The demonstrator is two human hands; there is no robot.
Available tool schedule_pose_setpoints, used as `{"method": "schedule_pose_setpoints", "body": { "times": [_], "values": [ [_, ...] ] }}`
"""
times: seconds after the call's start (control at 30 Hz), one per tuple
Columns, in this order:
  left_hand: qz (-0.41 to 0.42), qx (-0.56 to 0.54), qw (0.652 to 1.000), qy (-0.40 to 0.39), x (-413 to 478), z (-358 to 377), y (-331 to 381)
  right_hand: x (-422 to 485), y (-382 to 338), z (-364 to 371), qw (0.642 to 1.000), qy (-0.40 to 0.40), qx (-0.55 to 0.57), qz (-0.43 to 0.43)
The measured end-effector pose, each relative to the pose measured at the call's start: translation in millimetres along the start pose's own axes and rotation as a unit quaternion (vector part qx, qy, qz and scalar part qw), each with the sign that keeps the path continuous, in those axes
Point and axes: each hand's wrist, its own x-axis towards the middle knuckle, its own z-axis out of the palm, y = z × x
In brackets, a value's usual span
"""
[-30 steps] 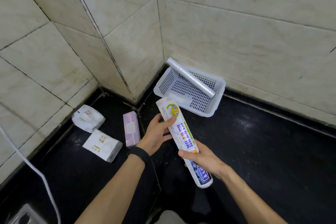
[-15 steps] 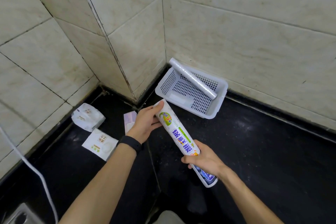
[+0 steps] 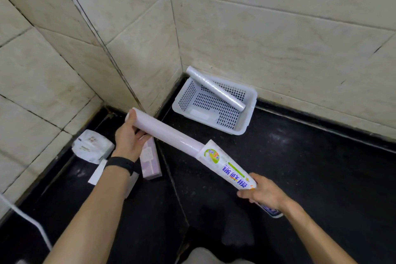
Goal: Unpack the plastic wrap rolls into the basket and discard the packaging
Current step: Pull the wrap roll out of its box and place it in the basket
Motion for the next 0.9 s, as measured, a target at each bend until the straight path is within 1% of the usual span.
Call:
{"method": "schedule_pose_setpoints", "body": {
  "times": [0.1, 0.27, 0.5, 0.6, 0.67, 0.77, 0.9],
  "values": [
    [0.003, -0.003, 1.000, 0.021, 4, -7, -2, 2, 24, -5, 0.996, 0.060, -0.053, 0.032],
    [-0.006, -0.010, 0.998, 0.068, 7, -13, -16, 7, 40, -3, 0.987, 0.090, -0.115, 0.069],
    [-0.005, -0.050, 0.992, 0.112, 7, -33, -27, 11, 48, 4, 0.963, 0.146, -0.210, 0.080],
    [-0.004, -0.070, 0.990, 0.122, -2, -34, -29, 12, 52, 8, 0.962, 0.142, -0.218, 0.082],
    [-0.005, -0.068, 0.991, 0.115, -5, -34, -33, 13, 52, 12, 0.963, 0.128, -0.227, 0.071],
    [-0.020, -0.051, 0.993, 0.107, -9, -30, -43, 16, 51, 17, 0.958, 0.104, -0.262, 0.055],
    [-0.044, -0.050, 0.992, 0.104, -12, -21, -60, 20, 54, 17, 0.954, 0.092, -0.277, 0.064]
  ]
}}
